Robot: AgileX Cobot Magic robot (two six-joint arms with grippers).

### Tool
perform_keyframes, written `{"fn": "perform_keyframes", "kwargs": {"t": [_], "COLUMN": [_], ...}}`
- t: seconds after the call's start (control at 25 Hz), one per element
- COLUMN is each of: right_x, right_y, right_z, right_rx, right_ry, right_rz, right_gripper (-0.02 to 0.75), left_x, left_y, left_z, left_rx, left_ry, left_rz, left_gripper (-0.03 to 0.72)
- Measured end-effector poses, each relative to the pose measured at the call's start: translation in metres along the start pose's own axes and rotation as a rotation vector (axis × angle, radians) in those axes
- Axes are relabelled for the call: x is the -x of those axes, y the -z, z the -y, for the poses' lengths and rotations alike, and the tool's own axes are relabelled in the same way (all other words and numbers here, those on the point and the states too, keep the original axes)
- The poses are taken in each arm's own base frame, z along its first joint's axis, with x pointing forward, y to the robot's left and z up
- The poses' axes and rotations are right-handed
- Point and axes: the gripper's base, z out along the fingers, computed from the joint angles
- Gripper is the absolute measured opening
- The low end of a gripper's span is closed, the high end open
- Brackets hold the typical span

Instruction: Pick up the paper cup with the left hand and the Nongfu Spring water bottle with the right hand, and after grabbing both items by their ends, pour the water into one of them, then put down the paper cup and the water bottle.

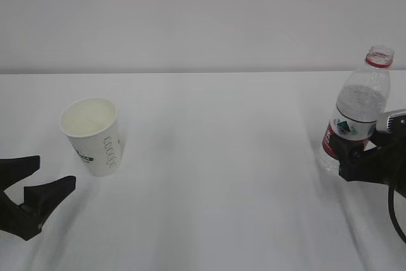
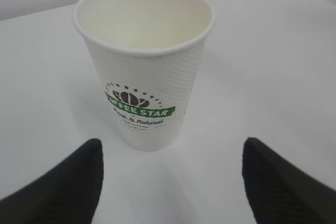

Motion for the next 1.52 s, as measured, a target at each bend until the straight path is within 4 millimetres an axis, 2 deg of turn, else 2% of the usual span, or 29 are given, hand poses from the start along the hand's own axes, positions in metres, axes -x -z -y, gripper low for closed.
{"fn": "perform_keyframes", "kwargs": {"t": [0.84, 1.24, 1.52], "right_x": [0.021, -0.005, -0.007], "right_y": [-0.025, -0.040, -0.041], "right_z": [0.004, 0.002, 0.001], "right_rx": [0.014, 0.040, 0.053], "right_ry": [0.027, 0.021, 0.025], "right_rz": [0.097, 0.013, 0.007], "right_gripper": [0.601, 0.592, 0.576], "left_x": [0.000, 0.000, 0.000], "left_y": [0.000, 0.000, 0.000], "left_z": [0.000, 0.000, 0.000], "left_rx": [0.000, 0.000, 0.000], "left_ry": [0.000, 0.000, 0.000], "left_rz": [0.000, 0.000, 0.000], "left_gripper": [0.591, 0.590, 0.589]}}
